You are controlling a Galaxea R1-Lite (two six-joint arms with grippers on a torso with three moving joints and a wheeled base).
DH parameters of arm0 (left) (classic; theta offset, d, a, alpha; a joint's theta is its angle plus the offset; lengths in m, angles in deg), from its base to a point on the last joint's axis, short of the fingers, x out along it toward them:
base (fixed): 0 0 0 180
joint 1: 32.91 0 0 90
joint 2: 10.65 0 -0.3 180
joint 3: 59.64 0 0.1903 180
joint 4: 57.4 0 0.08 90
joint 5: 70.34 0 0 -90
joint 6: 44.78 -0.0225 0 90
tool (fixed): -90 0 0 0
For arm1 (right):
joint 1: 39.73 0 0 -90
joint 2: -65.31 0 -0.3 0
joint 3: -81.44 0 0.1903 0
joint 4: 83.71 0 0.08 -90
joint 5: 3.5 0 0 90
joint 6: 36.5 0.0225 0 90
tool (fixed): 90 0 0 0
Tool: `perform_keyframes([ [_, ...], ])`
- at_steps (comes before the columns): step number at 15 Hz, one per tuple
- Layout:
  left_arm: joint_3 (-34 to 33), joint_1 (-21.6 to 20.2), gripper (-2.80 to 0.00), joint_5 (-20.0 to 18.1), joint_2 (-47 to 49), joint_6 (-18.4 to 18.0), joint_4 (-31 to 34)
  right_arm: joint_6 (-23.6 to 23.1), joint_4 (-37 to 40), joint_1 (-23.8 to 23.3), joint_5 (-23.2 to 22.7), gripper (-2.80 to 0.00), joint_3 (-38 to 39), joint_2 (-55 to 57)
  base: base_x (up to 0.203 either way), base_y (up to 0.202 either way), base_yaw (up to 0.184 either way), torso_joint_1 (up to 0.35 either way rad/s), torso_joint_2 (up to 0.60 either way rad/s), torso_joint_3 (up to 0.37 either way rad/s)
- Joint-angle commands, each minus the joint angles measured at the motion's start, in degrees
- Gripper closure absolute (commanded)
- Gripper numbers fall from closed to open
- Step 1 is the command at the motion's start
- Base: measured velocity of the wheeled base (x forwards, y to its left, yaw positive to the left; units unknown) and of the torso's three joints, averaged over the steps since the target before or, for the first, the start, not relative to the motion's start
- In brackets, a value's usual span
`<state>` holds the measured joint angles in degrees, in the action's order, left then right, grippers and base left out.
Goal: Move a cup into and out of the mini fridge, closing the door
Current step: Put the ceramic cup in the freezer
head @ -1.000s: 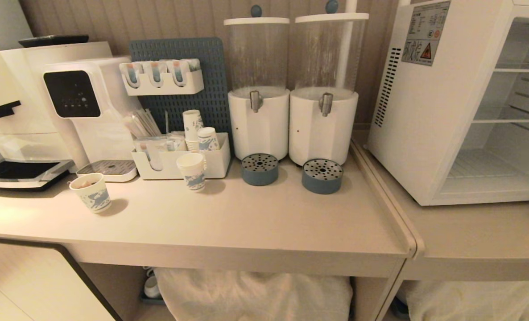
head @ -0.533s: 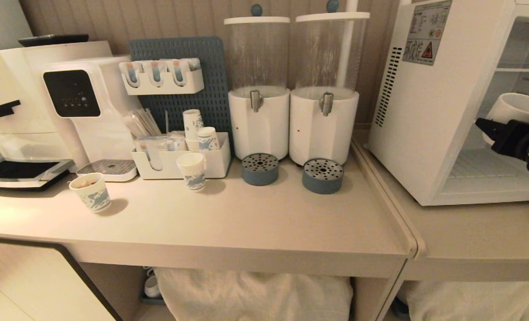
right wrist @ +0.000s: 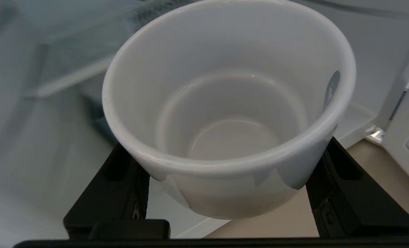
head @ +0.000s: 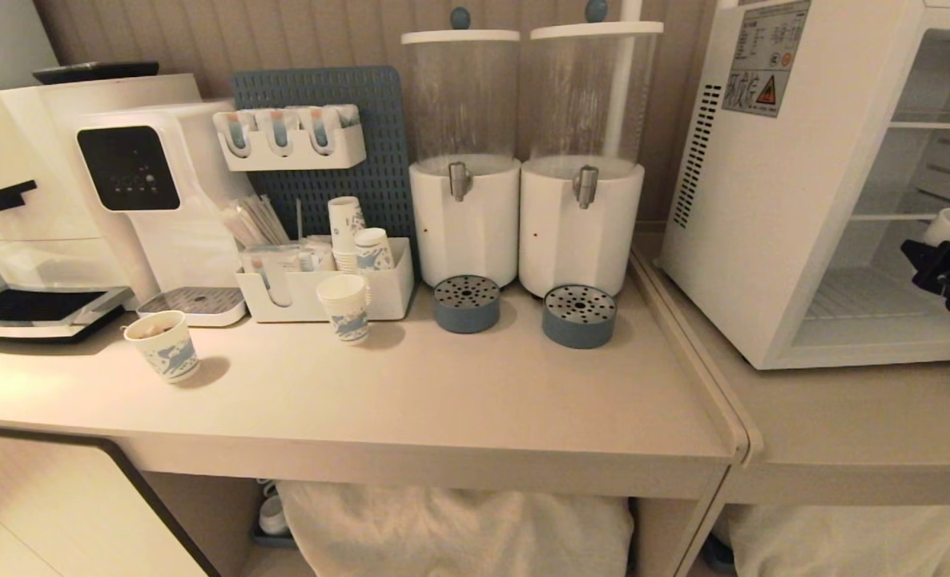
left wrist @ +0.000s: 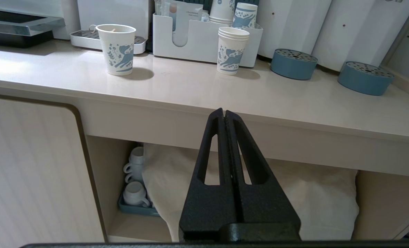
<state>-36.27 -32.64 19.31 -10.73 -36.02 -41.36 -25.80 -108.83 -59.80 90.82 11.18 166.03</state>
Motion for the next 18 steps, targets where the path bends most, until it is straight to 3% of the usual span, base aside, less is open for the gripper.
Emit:
perform_keyframes([
  [1, -2.29, 0.0, 0.0, 0.0, -0.19, 0.09, -0.06, -0.2, -0.44, -1.84, -0.16, 0.0, -1.74, 3.84, 0.0, 0.0, 0.0, 0.0, 0.0, 0.0],
  [6, -2.29, 0.0, 0.0, -0.09, -0.19, 0.11, -0.06, -2.46, -2.27, -2.55, -0.73, 0.0, -4.16, 9.86, 0.0, 0.0, 0.0, 0.0, 0.0, 0.0],
  [18, -2.29, 0.0, 0.0, 0.0, -0.19, 0.2, -0.06, -4.98, 2.53, -3.4, -0.59, 0.0, -23.07, 25.47, 0.0, 0.0, 0.0, 0.0, 0.0, 0.0],
])
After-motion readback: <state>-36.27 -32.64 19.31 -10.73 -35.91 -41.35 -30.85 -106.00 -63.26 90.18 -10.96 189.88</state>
